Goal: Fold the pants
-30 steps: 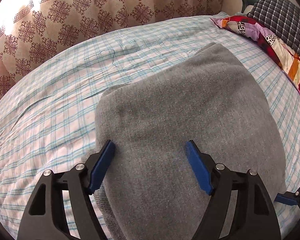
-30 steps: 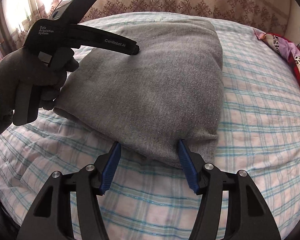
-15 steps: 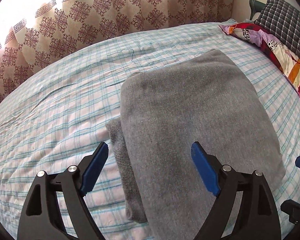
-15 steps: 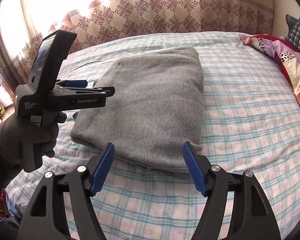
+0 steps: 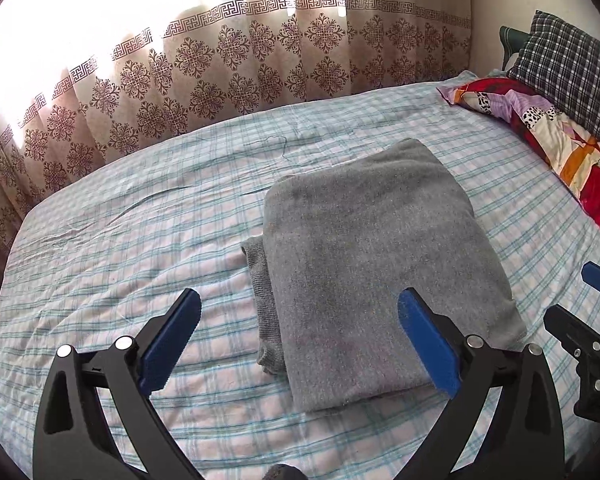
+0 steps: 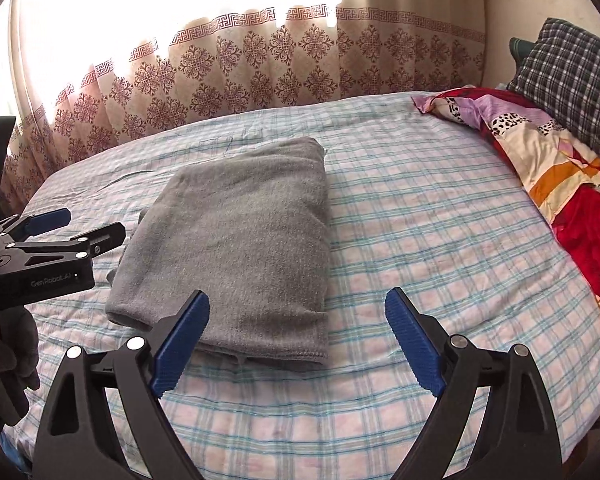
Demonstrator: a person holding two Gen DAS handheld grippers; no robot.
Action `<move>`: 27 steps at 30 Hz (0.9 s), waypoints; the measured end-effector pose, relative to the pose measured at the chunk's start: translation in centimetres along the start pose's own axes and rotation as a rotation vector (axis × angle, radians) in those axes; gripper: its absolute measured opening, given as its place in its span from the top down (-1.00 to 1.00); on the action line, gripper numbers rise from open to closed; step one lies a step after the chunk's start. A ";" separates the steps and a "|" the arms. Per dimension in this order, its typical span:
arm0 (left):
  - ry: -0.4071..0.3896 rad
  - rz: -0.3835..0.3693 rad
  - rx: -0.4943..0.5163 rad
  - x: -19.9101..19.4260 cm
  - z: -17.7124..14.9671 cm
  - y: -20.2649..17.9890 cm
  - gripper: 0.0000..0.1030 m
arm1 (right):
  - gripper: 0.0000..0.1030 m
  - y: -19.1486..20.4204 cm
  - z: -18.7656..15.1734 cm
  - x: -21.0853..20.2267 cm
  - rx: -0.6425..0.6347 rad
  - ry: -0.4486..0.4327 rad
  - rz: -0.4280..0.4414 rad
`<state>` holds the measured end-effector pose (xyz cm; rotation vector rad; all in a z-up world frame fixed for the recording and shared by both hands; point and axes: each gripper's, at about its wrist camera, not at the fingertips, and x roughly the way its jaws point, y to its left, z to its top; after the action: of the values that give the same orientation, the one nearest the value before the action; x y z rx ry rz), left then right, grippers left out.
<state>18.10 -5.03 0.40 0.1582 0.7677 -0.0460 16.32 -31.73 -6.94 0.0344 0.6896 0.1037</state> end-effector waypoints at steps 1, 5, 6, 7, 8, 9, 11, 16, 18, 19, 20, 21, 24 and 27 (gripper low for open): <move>-0.009 0.002 -0.007 -0.5 -0.1 -0.1 -0.94 | -0.73 0.0 0.0 0.0 -0.004 -0.007 -0.008; -0.038 -0.011 -0.025 -2.1 -0.3 -0.5 -0.94 | -0.73 0.0 -0.1 0.0 -0.035 -0.028 -0.041; -0.047 -0.012 -0.022 -2.4 -0.3 -0.8 -0.94 | -0.73 0.0 -0.1 0.0 -0.038 -0.029 -0.042; -0.053 -0.009 -0.017 -2.7 -0.4 -1.0 -0.94 | -0.73 0.1 -0.2 0.0 -0.040 -0.032 -0.043; -0.058 -0.003 -0.013 -3.0 -0.4 -1.3 -0.94 | -0.73 0.1 -0.2 0.0 -0.044 -0.034 -0.044; -0.058 0.002 -0.012 -3.1 -0.5 -1.4 -0.94 | -0.73 0.2 -0.2 0.0 -0.050 -0.037 -0.044; -0.045 0.003 -0.012 -3.2 -0.5 -1.7 -0.94 | -0.73 0.4 -0.2 -0.1 -0.068 -0.046 -0.051; -0.005 -0.020 -0.017 -2.5 -0.9 -1.9 -0.94 | -0.73 0.8 -0.3 -0.2 -0.091 -0.056 -0.055; 0.008 -0.018 -0.016 -2.1 -1.1 -1.9 -0.94 | -0.73 0.8 -0.4 -0.1 -0.091 -0.054 -0.054; 0.012 -0.006 -0.013 -2.0 -1.2 -2.0 -0.94 | -0.73 0.7 -0.4 -0.1 -0.092 -0.054 -0.056; 0.016 0.007 -0.007 -1.8 -1.3 -2.1 -0.94 | -0.73 0.7 -0.4 0.0 -0.092 -0.054 -0.059; 0.021 0.018 0.000 -1.7 -1.4 -2.3 -0.94 | -0.73 0.7 -0.4 0.0 -0.092 -0.053 -0.060; 0.030 0.042 0.016 -1.4 -1.5 -2.5 -0.95 | -0.73 0.5 -0.3 0.1 -0.087 -0.051 -0.061; 0.033 0.039 0.018 -1.2 -1.6 -2.6 -0.95 | -0.73 0.4 -0.3 0.2 -0.089 -0.053 -0.064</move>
<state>15.88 -7.34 -0.19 0.1915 0.7975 -0.0132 16.24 -31.33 -7.21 -0.0701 0.6323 0.0716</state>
